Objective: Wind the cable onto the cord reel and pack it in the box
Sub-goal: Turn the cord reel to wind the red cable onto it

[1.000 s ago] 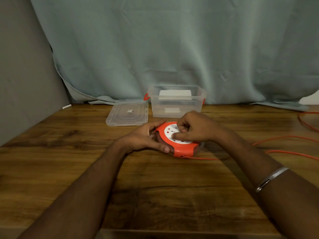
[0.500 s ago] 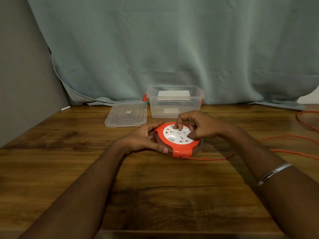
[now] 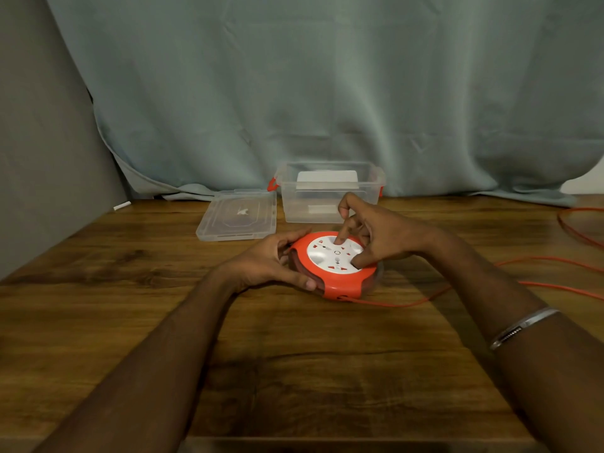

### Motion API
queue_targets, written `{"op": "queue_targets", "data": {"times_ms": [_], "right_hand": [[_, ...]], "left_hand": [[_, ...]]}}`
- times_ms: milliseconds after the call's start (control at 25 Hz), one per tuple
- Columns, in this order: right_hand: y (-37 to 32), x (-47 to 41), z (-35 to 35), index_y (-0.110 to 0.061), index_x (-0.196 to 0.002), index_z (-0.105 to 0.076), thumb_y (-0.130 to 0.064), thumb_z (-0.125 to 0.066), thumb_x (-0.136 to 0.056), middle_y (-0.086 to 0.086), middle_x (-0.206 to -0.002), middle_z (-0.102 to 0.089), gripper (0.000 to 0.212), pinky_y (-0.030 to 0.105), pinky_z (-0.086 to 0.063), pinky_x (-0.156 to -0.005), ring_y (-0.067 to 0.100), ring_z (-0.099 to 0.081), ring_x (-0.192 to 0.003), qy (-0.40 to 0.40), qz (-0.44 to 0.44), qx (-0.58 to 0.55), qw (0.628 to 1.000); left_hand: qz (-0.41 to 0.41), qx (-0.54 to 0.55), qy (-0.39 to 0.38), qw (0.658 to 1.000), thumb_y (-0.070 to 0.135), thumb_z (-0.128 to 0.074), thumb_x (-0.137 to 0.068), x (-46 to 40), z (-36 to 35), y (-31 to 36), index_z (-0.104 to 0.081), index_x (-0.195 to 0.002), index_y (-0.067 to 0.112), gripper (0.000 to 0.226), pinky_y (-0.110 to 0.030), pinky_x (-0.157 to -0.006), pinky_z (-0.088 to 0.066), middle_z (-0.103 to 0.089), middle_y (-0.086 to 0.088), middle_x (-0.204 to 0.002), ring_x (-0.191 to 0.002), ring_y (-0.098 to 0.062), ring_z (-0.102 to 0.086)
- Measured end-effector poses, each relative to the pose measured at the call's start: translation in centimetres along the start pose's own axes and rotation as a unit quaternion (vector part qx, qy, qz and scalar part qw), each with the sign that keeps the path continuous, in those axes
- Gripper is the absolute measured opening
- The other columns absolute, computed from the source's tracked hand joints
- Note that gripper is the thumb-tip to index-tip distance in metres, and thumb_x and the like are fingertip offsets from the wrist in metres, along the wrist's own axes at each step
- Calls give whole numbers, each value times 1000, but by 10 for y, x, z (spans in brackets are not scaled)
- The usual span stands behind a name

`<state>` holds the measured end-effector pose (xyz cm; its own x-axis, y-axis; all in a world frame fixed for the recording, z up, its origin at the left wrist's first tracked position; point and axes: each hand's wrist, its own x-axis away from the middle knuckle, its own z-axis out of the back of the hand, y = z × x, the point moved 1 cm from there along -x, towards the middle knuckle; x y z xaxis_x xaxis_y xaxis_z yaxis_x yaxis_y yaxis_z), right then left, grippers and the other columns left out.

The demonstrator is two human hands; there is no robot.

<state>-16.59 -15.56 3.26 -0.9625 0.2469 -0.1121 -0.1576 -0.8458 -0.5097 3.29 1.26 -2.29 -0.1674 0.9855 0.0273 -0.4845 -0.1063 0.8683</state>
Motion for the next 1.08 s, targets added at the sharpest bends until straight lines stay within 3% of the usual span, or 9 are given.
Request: {"op": "queue_targets", "data": {"times_ms": [200,360,520,600,680,760,800,920,1080], "right_hand": [[1,-1,-7,-25,-109,-40,-31,-99,-65,2,-92,-75,74,24,-48,-56,1,-55,-61,30,-16,35,999],[-3,-5,-11,-23,-82,-53,-48,-91,-68,-4,-68,-67,48,38,-48,-59,10,-55,-59,61,-14,88,994],[-12,-11,-25,-19,-62,-52,-52,-79,-81,-7,-54,-53,47,36,-43,-58,8,-48,-53,91,4,136,987],[-18,-12,-27,-20,-60,-50,-50,-76,-83,-7,-54,-52,46,36,-44,-58,8,-49,-54,97,9,164,982],[-19,-10,-22,-23,-67,-57,-46,-78,-83,-7,-59,-58,35,35,-45,-60,6,-54,-58,103,16,171,980],[-18,-8,-14,-28,-87,-64,-30,-80,-80,-8,-73,-69,18,36,-52,-64,4,-63,-69,92,36,129,987],[-16,-6,-11,-30,-99,-65,-19,-79,-78,-8,-84,-73,28,37,-56,-67,3,-66,-75,74,37,93,992],[-11,0,-1,-24,-136,-53,9,-74,-78,-3,-119,-73,70,13,-48,-56,-10,-63,-66,-14,1,9,1000],[-2,3,4,-16,-151,-39,13,-76,-82,8,-128,-72,83,5,-45,-58,-17,-61,-64,-38,-17,-4,999]], "left_hand": [[-9,11,-1,1000,22,-101,-58,-1,1,-3,-31,-164,26,127,-29,-120,-42,-49,9,-157,-142,-7,-49],[-8,12,2,1000,30,-103,-52,-2,2,-6,-33,-163,25,132,-34,-121,-42,-51,8,-155,-142,-9,-50],[-23,38,-4,999,11,-100,-59,-2,0,-5,-41,-157,21,115,-27,-110,-51,-62,7,-145,-130,-5,-63],[-25,44,-5,999,12,-99,-59,-2,0,-6,-41,-157,21,114,-26,-109,-52,-63,6,-143,-129,-5,-64],[-21,37,-5,999,19,-104,-56,-3,1,-8,-37,-161,19,124,-31,-114,-50,-61,6,-147,-131,-6,-62],[-16,31,-2,999,22,-104,-54,-3,1,-8,-37,-161,20,127,-28,-113,-50,-61,7,-147,-130,-4,-62],[-15,27,-2,1000,20,-104,-56,-2,1,-7,-39,-160,22,123,-23,-109,-51,-62,10,-144,-127,-1,-63],[-12,18,-4,1000,16,-97,-61,-1,0,-1,-41,-156,29,111,-14,-99,-52,-62,17,-138,-122,3,-62],[-1,3,-6,1000,25,-99,-59,-1,1,0,-33,-162,29,123,-20,-109,-49,-53,15,-148,-133,-3,-53]]}}
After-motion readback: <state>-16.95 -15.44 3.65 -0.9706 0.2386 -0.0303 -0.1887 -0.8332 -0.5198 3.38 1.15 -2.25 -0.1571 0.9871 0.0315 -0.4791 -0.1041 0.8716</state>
